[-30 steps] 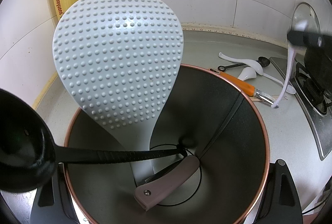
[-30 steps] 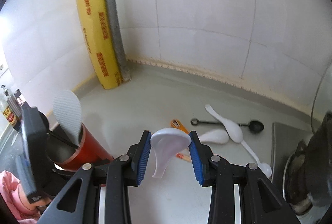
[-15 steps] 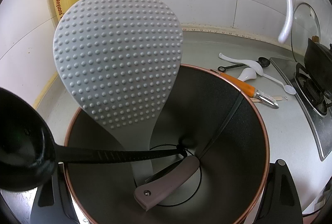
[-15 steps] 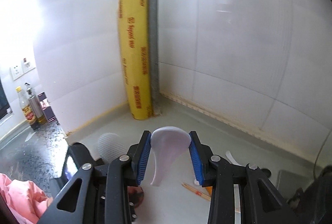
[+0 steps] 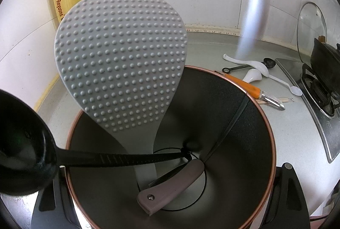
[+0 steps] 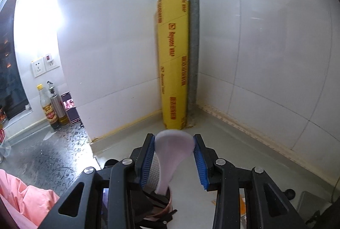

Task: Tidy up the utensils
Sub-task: 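Lower the white soup spoon into the red holder and open the right gripper, then move the open right gripper back over the loose utensils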

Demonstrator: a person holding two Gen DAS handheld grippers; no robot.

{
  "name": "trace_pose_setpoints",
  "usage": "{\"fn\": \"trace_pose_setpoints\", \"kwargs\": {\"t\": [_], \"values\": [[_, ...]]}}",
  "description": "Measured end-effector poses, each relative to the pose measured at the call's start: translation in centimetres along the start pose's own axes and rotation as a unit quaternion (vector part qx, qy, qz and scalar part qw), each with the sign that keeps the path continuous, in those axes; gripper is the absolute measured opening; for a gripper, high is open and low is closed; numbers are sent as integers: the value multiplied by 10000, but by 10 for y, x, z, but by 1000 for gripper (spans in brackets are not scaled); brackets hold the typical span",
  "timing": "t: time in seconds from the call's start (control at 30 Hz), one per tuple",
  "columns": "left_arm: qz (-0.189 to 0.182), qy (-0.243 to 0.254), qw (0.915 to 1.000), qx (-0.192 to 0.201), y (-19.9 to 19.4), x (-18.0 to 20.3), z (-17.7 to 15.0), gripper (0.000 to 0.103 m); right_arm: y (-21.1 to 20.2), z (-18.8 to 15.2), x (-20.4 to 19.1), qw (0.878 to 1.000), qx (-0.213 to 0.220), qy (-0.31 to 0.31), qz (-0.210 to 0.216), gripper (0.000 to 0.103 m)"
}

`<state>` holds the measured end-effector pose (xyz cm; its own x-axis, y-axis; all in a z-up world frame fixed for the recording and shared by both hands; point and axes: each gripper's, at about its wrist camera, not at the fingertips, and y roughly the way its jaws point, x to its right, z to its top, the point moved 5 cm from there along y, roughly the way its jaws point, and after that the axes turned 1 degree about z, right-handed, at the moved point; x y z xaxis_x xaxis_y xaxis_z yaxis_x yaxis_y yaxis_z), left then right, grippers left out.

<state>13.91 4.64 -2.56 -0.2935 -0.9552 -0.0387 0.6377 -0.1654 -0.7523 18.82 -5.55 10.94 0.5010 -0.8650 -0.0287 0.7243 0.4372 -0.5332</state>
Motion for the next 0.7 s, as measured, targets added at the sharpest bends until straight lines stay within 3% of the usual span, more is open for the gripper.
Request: {"fn": "trace_pose_setpoints", "kwargs": {"t": [0.43,0.7], "values": [[-37,31,10000,13,5,2,-1,90,14,-16,1,9996,-258,118,1,39],[-54,49,10000,19,4,3,-3,90,19,-51,42,9942,-575,801,-440,39]]}}
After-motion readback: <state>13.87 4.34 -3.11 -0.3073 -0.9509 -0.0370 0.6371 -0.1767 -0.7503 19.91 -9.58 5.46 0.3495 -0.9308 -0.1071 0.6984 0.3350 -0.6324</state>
